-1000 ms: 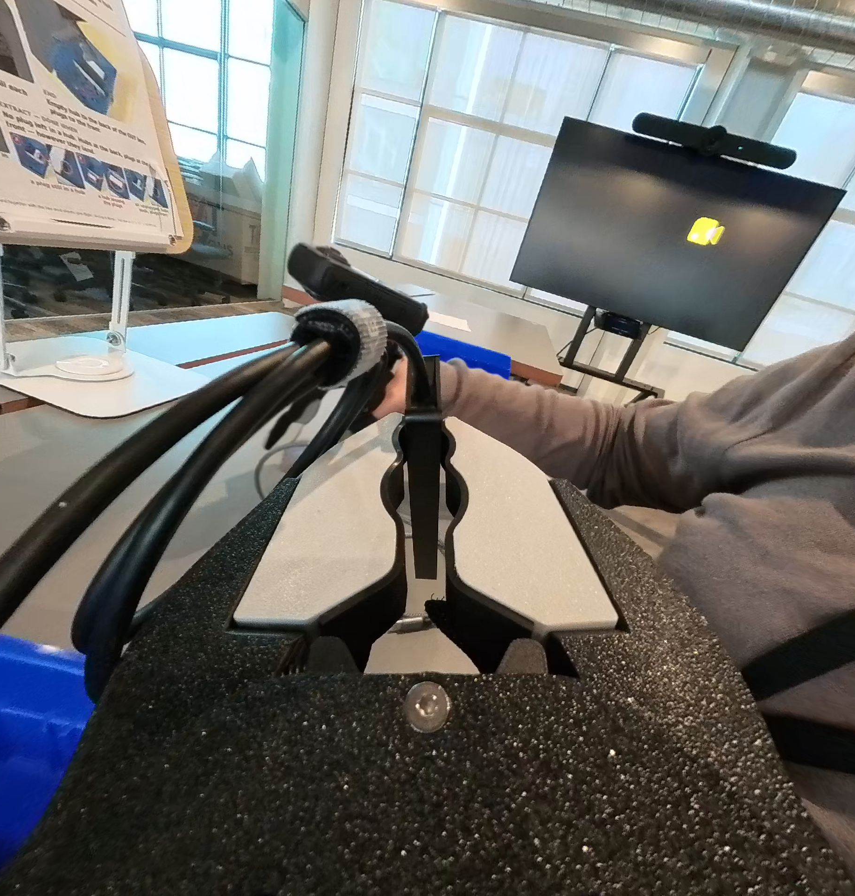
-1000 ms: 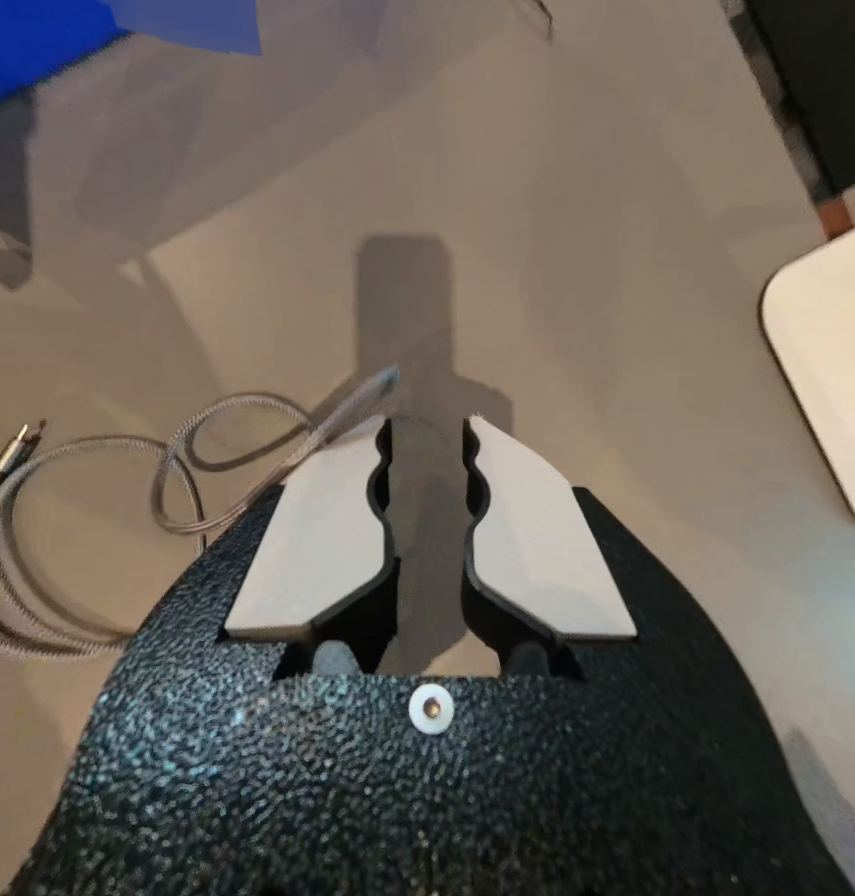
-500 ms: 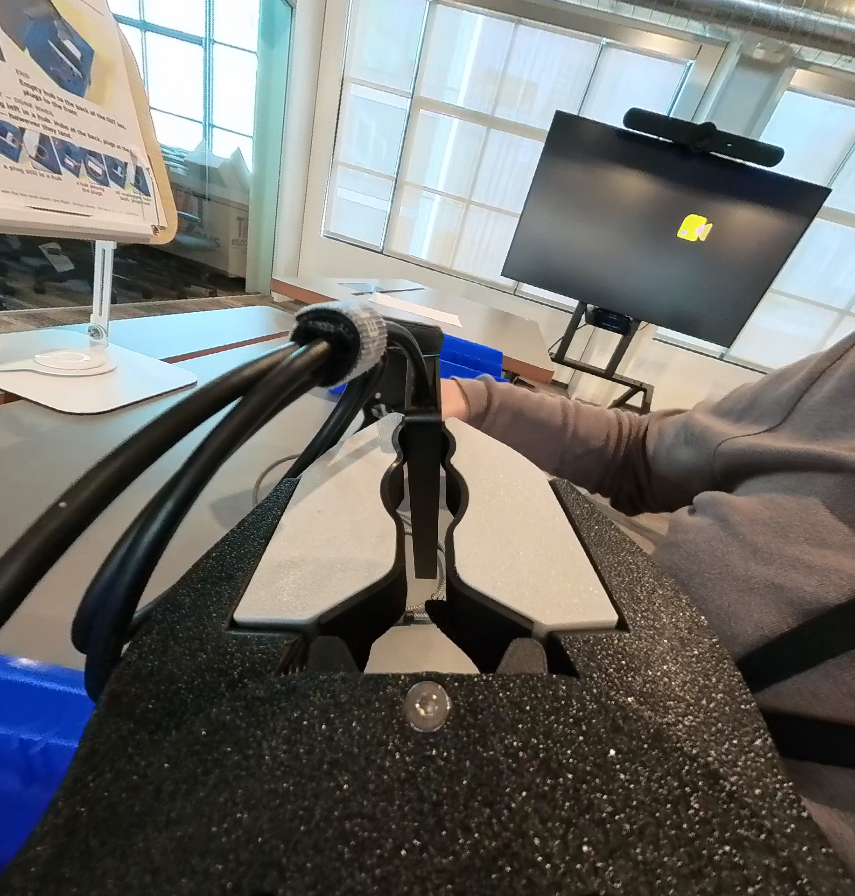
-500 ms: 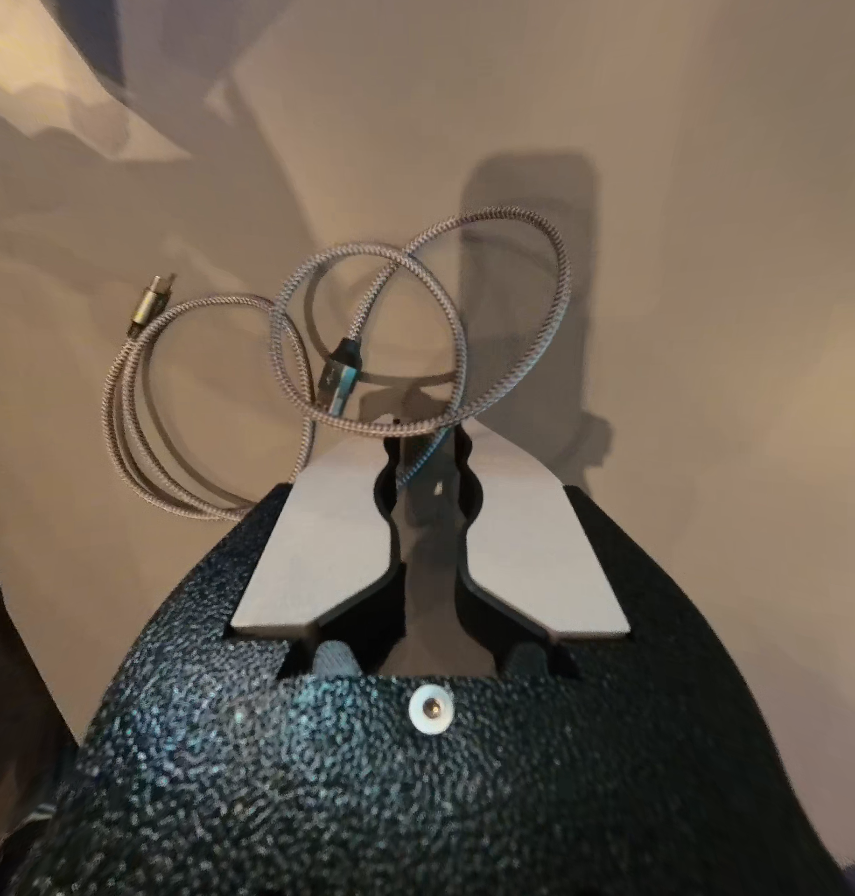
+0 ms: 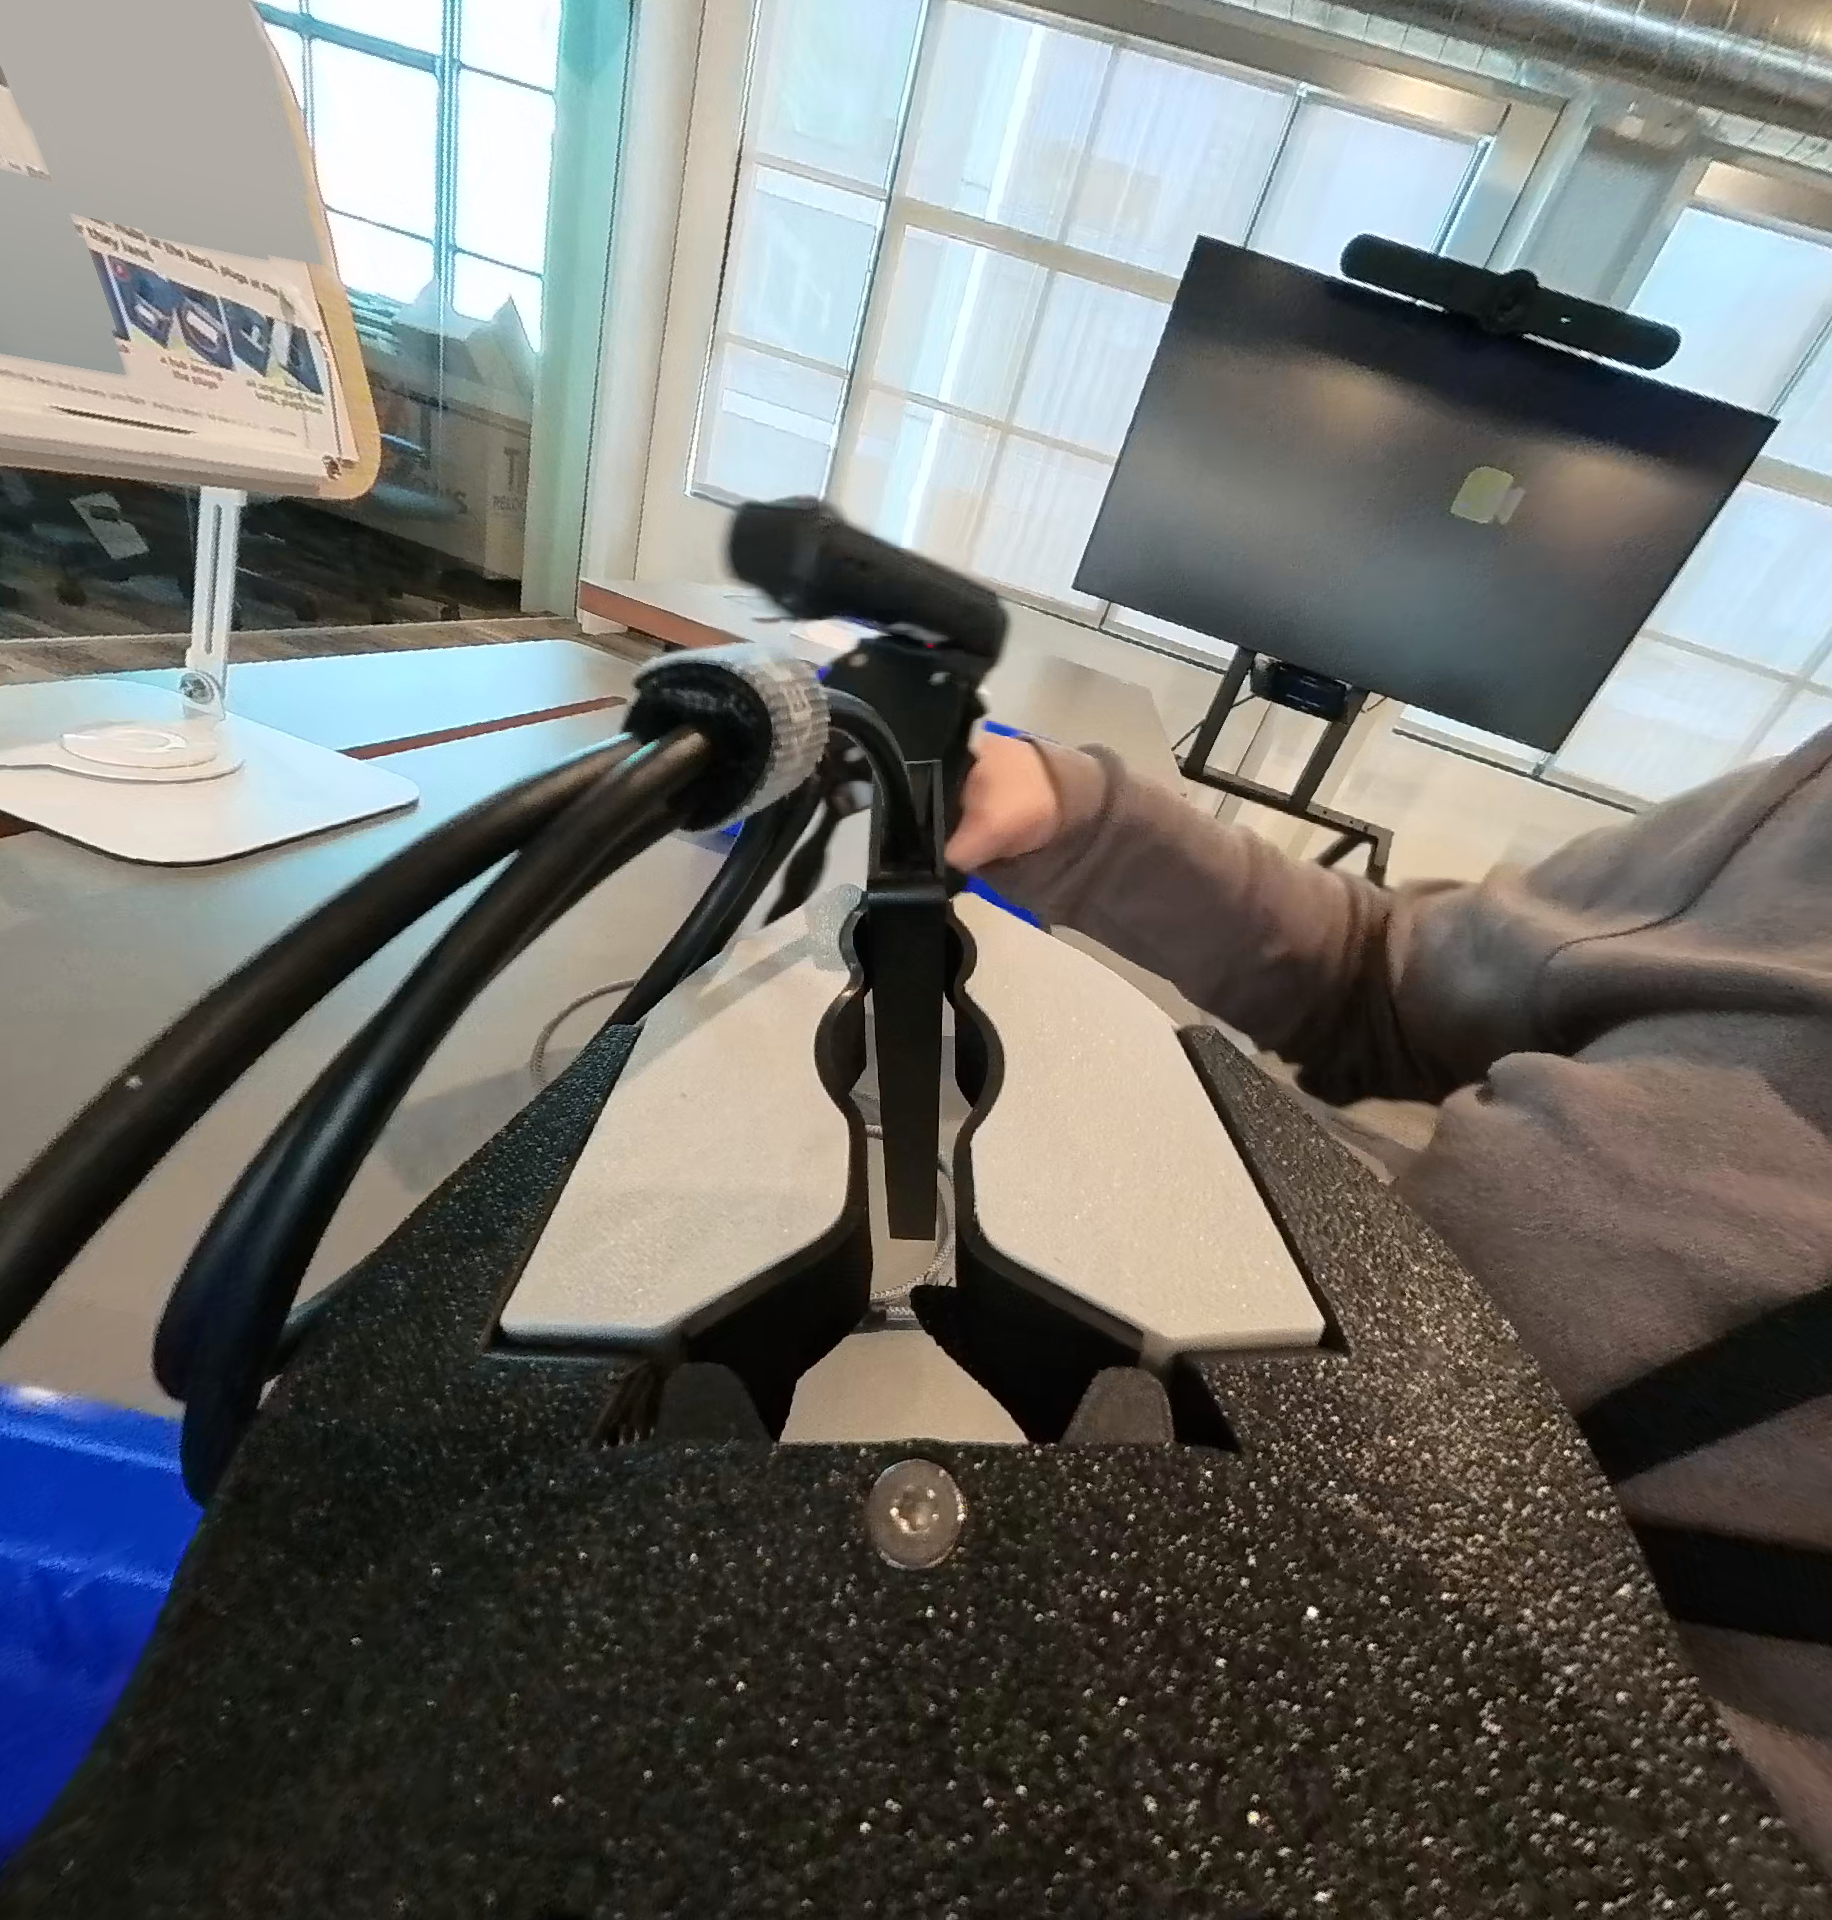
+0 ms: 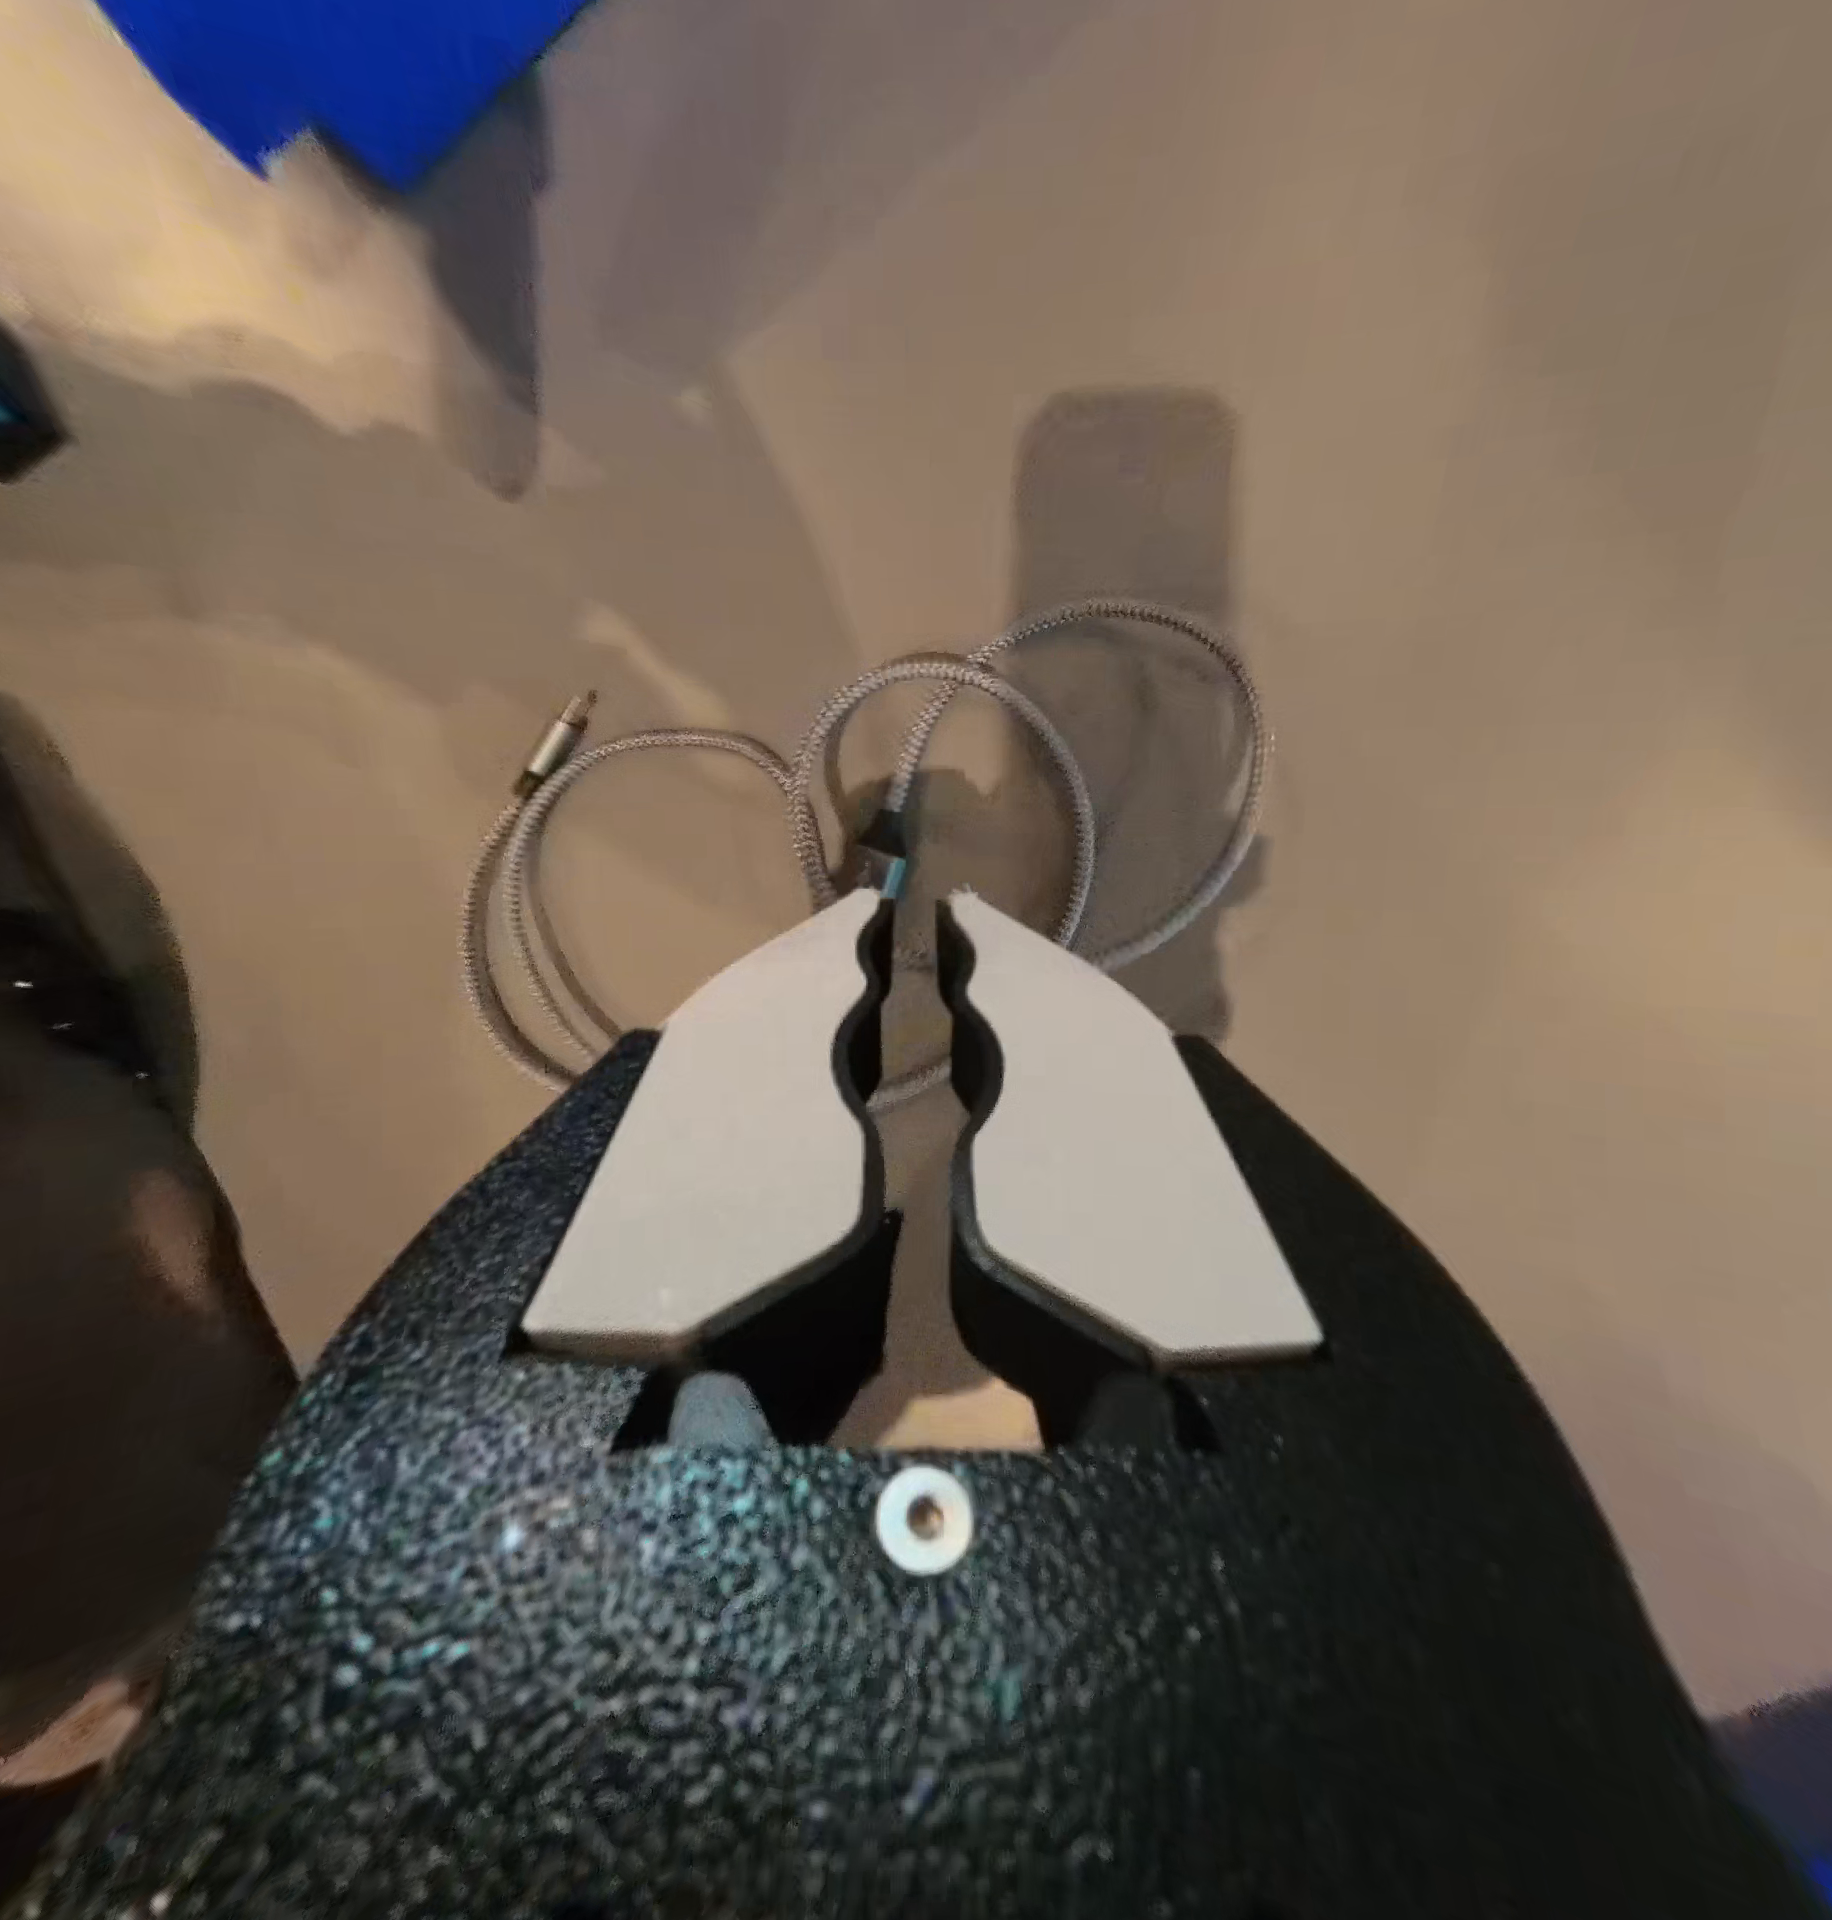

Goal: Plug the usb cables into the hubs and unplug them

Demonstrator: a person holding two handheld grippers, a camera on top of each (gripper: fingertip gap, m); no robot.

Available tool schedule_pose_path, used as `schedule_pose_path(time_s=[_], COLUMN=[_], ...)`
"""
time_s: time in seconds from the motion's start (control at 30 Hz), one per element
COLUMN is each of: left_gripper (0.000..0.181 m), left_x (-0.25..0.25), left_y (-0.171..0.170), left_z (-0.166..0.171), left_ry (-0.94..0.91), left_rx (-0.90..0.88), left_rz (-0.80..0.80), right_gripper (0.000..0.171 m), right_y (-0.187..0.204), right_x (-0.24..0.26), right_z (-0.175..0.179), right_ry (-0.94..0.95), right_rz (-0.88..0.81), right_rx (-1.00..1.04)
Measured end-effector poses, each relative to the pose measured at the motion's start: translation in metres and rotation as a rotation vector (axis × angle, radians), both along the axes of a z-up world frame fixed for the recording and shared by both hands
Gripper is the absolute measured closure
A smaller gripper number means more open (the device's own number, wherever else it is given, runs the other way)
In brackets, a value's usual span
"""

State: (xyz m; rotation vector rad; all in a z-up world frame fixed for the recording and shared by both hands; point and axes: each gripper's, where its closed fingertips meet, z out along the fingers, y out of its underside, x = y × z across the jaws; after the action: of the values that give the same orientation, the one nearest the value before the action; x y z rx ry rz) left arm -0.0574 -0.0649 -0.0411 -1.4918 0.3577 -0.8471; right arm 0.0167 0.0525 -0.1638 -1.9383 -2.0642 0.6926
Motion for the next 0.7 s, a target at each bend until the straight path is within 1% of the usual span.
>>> schedule_pose_path(time_s=[0.03,0.1,0.2,0.23,0.3,0.37,0.4,0.5,0.6,0.7], left_gripper=[0.170,0.170,0.170,0.170,0.170,0.170,0.170,0.170,0.170,0.170], left_x=[0.001,0.002,0.002,0.001,0.000,-0.001,-0.002,-0.002,-0.001,-0.001], left_y=[0.000,0.000,-0.001,-0.002,-0.002,-0.002,-0.002,-0.002,-0.002,-0.002], left_z=[0.000,-0.001,0.000,0.001,0.002,0.002,0.002,0.001,0.001,0.001], left_ry=[0.002,0.010,0.020,0.021,0.021,0.015,0.012,0.005,0.010,0.014], left_rx=[-0.001,-0.001,0.003,0.005,0.007,0.008,0.007,0.004,0.003,0.005], left_rz=[-0.003,-0.004,-0.001,0.001,0.005,0.006,0.005,0.001,0.000,0.003], right_gripper=[0.165,0.166,0.161,0.163,0.170,0.171,0.171,0.164,0.161,0.159], right_y=[0.000,-0.006,-0.029,-0.033,-0.023,-0.007,-0.006,-0.018,-0.014,-0.018], right_x=[-0.004,-0.012,-0.022,-0.024,-0.025,-0.022,-0.022,-0.024,-0.021,-0.022], right_z=[-0.004,-0.009,-0.009,-0.009,-0.016,-0.024,-0.026,-0.034,-0.045,-0.050], right_ry=[-0.033,-0.078,-0.148,-0.163,-0.212,-0.264,-0.277,-0.313,-0.378,-0.400], right_rz=[0.026,0.079,0.117,0.115,0.080,0.064,0.069,0.082,0.091,0.103], right_rx=[0.017,-0.013,-0.176,-0.184,-0.077,0.063,0.069,-0.052,-0.049,-0.079])
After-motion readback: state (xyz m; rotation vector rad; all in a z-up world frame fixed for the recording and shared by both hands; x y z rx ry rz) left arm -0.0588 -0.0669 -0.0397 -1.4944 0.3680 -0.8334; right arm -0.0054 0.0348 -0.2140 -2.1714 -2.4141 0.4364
